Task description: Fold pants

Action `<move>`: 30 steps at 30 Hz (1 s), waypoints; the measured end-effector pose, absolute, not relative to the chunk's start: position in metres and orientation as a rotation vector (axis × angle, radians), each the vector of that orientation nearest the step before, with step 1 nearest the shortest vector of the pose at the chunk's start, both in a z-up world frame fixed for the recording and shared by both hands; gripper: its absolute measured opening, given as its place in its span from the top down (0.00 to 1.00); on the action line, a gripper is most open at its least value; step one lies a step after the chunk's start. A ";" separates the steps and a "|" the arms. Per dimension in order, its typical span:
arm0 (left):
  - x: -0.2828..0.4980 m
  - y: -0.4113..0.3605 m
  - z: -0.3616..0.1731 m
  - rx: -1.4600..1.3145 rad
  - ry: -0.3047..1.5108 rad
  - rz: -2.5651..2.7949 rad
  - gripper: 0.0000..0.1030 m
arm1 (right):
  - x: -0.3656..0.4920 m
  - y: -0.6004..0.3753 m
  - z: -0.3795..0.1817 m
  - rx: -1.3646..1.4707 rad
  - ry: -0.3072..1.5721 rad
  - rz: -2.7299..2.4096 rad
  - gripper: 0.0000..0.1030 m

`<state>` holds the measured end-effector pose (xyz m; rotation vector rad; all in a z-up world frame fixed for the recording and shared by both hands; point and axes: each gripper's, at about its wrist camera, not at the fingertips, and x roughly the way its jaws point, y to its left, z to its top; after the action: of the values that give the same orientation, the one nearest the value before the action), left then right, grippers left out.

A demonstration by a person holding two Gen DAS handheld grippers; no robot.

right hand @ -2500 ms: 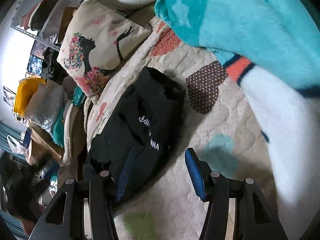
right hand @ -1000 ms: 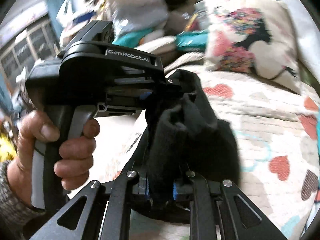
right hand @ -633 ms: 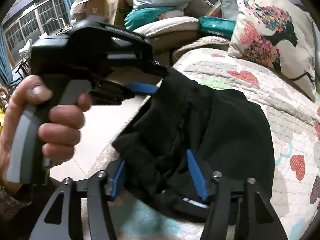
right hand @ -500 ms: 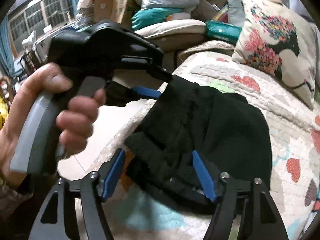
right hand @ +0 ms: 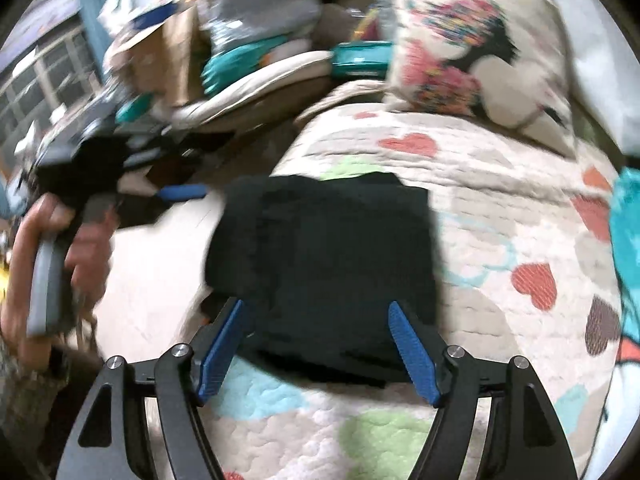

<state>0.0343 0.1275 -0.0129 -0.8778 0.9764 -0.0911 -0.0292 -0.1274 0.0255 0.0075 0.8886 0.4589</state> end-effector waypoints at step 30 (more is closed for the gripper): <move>-0.011 0.096 -0.010 -0.692 0.935 -0.059 0.38 | 0.003 -0.227 0.000 0.302 0.945 0.320 0.22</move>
<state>-0.0106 0.0964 -0.0101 -0.6924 0.9347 -0.0594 0.0029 -0.2271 0.0005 0.3021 0.9452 0.3203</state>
